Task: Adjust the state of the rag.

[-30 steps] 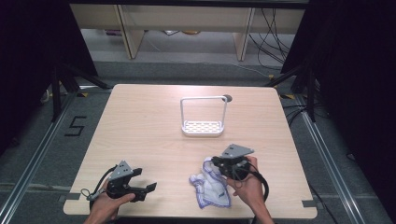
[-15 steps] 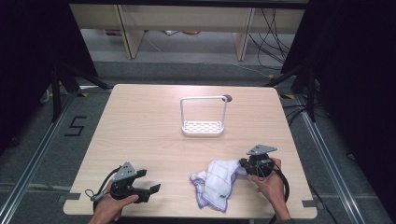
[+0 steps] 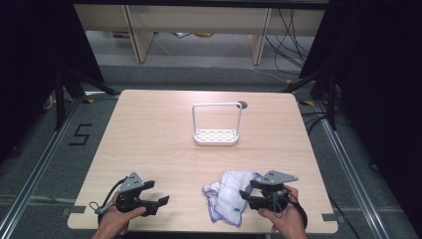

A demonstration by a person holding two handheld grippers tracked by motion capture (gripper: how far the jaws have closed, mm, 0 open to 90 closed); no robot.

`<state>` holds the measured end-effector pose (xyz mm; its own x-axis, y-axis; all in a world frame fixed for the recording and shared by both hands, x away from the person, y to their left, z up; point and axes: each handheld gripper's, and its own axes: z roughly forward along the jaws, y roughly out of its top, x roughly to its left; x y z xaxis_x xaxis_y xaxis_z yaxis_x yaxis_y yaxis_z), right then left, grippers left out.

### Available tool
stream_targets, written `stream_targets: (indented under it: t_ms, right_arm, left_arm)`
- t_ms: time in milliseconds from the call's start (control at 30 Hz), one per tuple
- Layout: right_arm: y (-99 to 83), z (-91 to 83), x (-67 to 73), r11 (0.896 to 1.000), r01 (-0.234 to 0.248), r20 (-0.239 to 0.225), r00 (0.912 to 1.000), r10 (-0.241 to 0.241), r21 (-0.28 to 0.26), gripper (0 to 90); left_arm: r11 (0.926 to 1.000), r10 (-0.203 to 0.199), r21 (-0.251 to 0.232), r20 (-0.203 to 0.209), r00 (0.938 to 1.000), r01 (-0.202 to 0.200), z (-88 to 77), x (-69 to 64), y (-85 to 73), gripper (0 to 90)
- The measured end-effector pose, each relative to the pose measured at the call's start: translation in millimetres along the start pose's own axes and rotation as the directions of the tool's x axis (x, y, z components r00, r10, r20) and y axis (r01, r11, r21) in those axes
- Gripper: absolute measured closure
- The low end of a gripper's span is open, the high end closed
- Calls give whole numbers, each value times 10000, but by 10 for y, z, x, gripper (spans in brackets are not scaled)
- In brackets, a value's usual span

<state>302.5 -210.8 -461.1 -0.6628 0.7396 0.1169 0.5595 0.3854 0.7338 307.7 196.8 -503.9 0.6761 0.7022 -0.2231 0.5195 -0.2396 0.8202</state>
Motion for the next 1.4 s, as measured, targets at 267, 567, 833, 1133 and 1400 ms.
stream_targets:
  t_ms: [267,567,833,1133,1400]
  right_arm:
    - [-116,41,259,9972,564,480,9971,-587,486,452]
    - [-309,154,353,9913,-9,852,9963,-104,1317,389]
    - [-317,218,323,9902,35,452,9989,-99,1394,692]
    - [-124,-21,397,9880,1485,435,9877,-1504,437,864]
    - [329,-258,202,9865,1389,737,9884,-1327,-864,866]
  left_arm:
    - [10000,84,-35,-57,9999,-84,-14,-13,-3,177]
    - [9998,176,137,-73,9998,-175,-5,-23,-2,176]
    - [9997,227,65,65,9997,-227,12,-20,-5,173]
    - [9999,104,4,11,9999,-104,4,-13,-1,173]
    - [9999,126,20,101,9999,-126,20,-29,5,173]
